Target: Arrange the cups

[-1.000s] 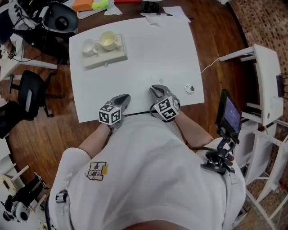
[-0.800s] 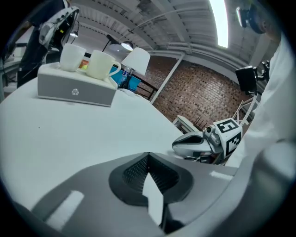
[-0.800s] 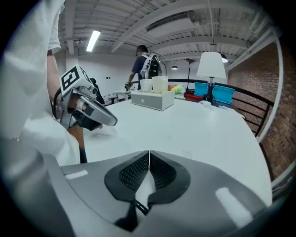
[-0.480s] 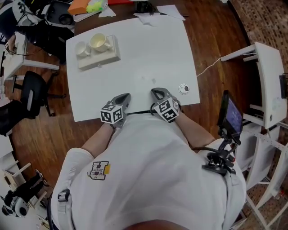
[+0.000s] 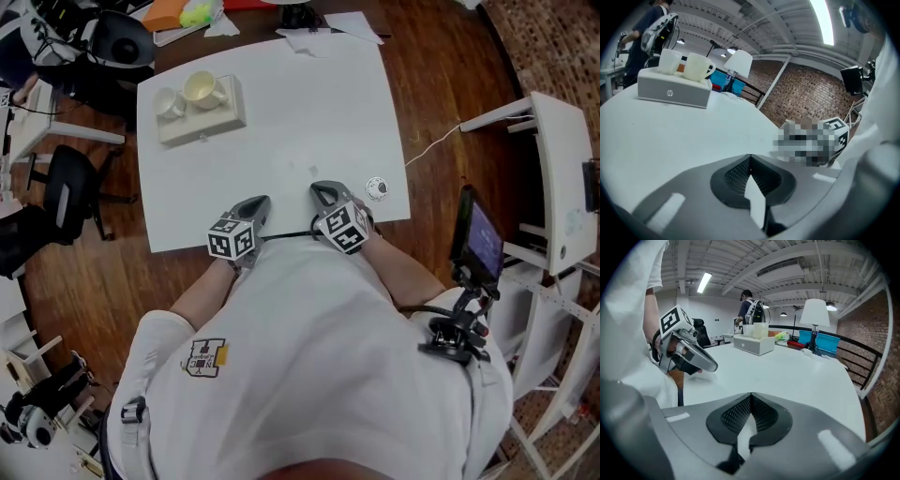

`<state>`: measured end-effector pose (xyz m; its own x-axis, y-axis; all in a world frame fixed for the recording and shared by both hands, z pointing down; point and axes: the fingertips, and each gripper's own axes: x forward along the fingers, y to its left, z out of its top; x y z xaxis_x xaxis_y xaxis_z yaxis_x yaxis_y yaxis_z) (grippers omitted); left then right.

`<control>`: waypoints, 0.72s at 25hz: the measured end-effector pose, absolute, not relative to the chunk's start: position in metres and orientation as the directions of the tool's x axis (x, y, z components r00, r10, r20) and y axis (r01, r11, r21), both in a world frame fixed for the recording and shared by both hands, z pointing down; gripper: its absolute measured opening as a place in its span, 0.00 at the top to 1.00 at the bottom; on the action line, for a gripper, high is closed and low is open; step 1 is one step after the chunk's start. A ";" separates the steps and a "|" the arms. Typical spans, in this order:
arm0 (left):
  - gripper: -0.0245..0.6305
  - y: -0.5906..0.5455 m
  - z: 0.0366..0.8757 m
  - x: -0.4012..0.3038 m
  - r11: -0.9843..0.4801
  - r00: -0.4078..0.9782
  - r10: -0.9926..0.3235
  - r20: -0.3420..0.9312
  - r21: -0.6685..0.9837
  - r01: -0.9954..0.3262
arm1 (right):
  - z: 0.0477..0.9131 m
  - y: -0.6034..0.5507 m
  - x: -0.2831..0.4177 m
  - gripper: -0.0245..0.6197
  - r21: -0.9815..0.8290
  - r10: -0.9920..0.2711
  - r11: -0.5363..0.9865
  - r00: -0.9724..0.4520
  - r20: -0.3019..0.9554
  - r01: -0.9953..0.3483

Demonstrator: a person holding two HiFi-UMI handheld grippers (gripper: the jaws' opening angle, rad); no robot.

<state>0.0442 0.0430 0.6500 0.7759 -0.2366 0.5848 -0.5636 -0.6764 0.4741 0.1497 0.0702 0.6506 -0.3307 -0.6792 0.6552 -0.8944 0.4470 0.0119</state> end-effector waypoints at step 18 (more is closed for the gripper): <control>0.96 0.051 0.652 0.037 -0.660 0.765 -0.268 0.585 0.467 -0.588 | 0.649 0.068 0.148 0.96 0.042 -0.686 0.479 -0.344 0.641 -0.877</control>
<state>0.0366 0.0514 0.6522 0.7654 -0.2679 0.5851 -0.5881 -0.6604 0.4669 0.1485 0.0680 0.6487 -0.3444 -0.6864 0.6405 -0.8770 0.4788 0.0416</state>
